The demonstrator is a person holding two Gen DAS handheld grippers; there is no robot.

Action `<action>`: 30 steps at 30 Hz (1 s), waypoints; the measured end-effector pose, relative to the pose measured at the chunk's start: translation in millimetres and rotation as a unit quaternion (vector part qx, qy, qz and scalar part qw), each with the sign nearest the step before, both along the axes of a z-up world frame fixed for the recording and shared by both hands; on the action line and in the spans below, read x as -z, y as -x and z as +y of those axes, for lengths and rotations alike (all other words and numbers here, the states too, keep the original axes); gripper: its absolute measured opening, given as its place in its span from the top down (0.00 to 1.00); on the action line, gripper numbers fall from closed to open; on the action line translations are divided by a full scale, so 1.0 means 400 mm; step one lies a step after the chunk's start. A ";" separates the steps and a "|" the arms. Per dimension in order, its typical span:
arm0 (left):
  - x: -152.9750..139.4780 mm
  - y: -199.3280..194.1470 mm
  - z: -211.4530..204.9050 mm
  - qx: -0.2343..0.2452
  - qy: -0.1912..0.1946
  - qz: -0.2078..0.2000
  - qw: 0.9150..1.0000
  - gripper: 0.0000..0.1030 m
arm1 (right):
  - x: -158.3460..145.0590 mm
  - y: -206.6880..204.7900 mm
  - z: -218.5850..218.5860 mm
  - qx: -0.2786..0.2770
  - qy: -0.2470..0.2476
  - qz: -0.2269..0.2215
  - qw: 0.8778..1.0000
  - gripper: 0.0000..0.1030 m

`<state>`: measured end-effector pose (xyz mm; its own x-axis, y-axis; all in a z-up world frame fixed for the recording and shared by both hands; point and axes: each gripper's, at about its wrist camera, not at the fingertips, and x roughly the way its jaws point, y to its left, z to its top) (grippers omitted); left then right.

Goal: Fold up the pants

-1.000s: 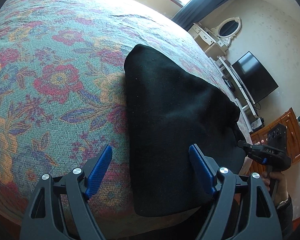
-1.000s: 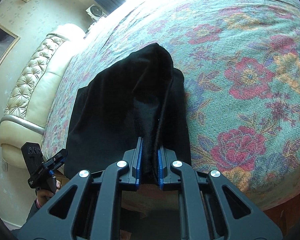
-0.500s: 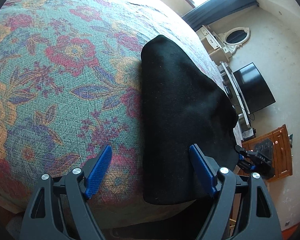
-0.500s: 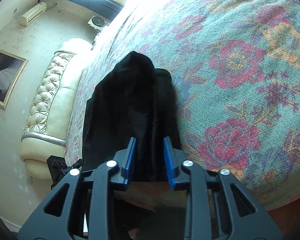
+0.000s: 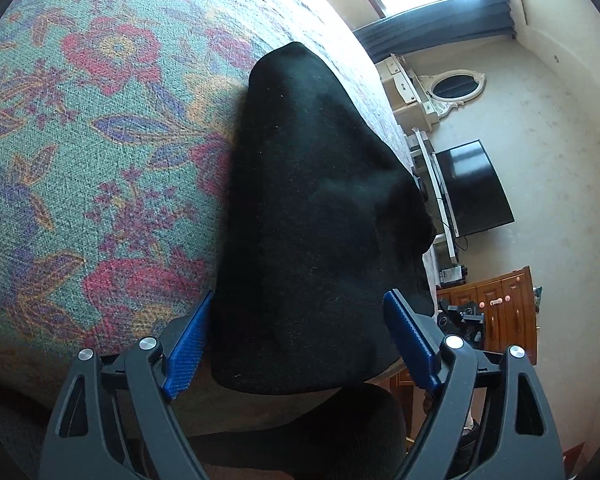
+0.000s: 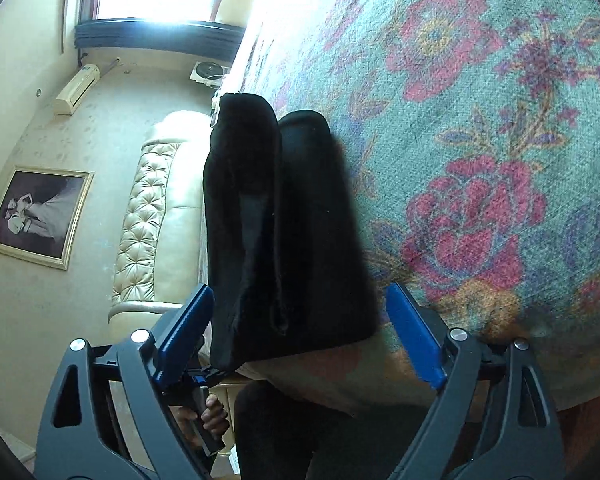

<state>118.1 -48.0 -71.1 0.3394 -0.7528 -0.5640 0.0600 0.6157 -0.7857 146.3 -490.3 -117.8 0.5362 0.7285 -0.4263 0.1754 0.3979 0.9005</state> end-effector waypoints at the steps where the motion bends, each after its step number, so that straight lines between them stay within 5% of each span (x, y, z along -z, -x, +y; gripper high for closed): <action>1: 0.006 0.000 0.001 -0.002 0.003 0.001 1.000 0.20 | 0.000 -0.007 0.006 -0.002 -0.012 -0.002 1.000 0.14; 7: 0.023 -0.011 0.016 -0.041 0.053 0.019 0.998 0.20 | -0.003 -0.034 0.055 -0.026 0.024 -0.007 0.999 0.13; 8: 0.022 -0.007 0.021 -0.044 0.058 0.012 0.997 0.20 | -0.011 -0.032 0.072 -0.033 0.041 -0.010 0.999 0.19; 9: 0.021 -0.003 0.022 -0.042 0.052 0.004 0.998 0.20 | -0.015 -0.033 0.082 -0.041 0.068 -0.006 0.997 0.34; 11: 0.014 0.002 -0.003 -0.016 0.012 -0.010 1.000 0.40 | -0.017 -0.028 0.088 -0.054 0.107 -0.004 0.993 0.43; 12: 0.018 0.011 0.000 -0.007 -0.011 -0.017 1.000 0.41 | -0.014 -0.024 0.088 -0.054 0.109 -0.006 0.993 0.48; 18: 0.005 0.016 0.010 0.000 -0.048 -0.037 0.998 0.57 | -0.030 -0.015 0.106 -0.061 0.146 -0.024 0.987 0.61; 21: -0.019 0.023 -0.007 0.011 -0.080 -0.070 0.994 0.64 | -0.045 -0.017 0.126 -0.063 0.153 -0.030 0.986 0.62; 30: 0.006 0.017 0.018 0.013 -0.081 -0.072 0.994 0.62 | -0.011 -0.003 0.072 -0.059 0.107 -0.017 0.992 0.57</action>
<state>111.3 -40.7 -73.6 0.4069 -0.6665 -0.6246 0.1832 0.7295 -0.6590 147.3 -461.5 -113.5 0.4690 0.6820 -0.5612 0.0860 0.5971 0.7975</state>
